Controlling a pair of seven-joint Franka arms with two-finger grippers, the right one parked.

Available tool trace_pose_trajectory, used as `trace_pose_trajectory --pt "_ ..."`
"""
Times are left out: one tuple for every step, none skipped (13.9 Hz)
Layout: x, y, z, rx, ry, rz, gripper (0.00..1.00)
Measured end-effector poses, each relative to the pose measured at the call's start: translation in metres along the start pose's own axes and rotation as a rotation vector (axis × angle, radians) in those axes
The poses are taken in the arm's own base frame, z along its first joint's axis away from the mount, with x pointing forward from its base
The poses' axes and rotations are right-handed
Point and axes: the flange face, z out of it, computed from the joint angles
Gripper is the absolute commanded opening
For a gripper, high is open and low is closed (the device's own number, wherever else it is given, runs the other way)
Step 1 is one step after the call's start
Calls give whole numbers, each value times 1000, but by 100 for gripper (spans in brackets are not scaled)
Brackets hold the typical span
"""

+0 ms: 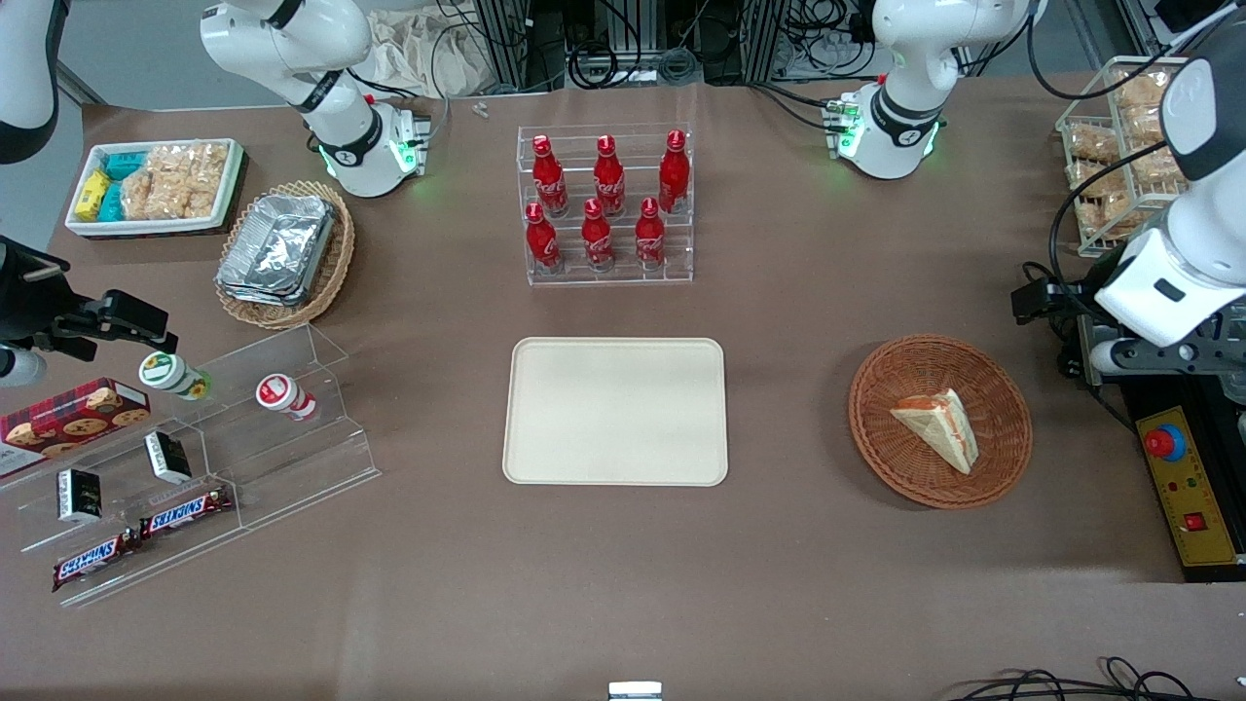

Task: Place sandwich from basket to tray
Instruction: 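Move the left gripper over the wicker basket toward the wrapped sandwich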

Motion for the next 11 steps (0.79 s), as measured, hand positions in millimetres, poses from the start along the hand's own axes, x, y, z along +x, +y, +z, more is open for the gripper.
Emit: trace_pose_trajectory --pt "2 0 0 -8 -7 -2 100" --pt "2 0 2 -20 -15 -4 100" --pt "2 0 2 -27 -18 -7 100" --pt "2 0 1 -30 -17 -12 100" --pt "2 -1 0 -31 -15 -17 100" --pt "2 -1 1 -31 -18 -30 100" --pt "2 -1 3 -31 -24 -57 100" --pt "2 -1 6 -30 -30 -91 100" --pt "3 -2 9 -30 -36 -126 100" --pt "5 -4 13 -30 -36 -160 100" --pt "10 -4 21 -32 -21 -204 100"
